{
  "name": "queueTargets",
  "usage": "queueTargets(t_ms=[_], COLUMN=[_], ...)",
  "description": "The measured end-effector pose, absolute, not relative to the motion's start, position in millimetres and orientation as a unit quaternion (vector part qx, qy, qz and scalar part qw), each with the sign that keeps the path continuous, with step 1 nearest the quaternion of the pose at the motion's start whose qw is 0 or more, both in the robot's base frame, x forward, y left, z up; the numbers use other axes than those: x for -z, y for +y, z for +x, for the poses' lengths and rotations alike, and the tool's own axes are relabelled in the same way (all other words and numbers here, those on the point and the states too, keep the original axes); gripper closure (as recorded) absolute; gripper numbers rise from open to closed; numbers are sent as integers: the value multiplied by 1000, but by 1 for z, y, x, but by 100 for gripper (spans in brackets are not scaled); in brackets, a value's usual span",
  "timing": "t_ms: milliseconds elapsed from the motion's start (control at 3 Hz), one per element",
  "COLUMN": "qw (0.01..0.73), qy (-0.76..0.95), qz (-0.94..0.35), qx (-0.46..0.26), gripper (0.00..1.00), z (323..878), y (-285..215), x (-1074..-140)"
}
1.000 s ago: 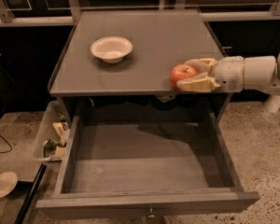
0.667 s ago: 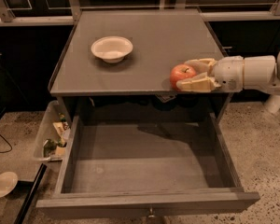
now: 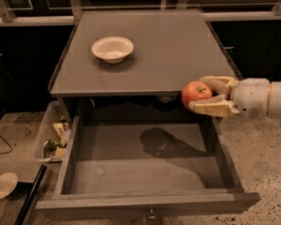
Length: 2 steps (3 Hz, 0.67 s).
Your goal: Place apple into middle drawer
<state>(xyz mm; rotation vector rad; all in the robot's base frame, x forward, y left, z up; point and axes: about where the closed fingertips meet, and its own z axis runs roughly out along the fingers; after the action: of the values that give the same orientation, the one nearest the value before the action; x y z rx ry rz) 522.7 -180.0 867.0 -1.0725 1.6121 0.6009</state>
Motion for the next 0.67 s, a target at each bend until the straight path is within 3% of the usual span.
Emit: queueTargets(t_ms=[667], qw=[535], qy=[686], qz=[-420], qx=[-258], gripper=[100], z=[465], y=[-184], x=[-852])
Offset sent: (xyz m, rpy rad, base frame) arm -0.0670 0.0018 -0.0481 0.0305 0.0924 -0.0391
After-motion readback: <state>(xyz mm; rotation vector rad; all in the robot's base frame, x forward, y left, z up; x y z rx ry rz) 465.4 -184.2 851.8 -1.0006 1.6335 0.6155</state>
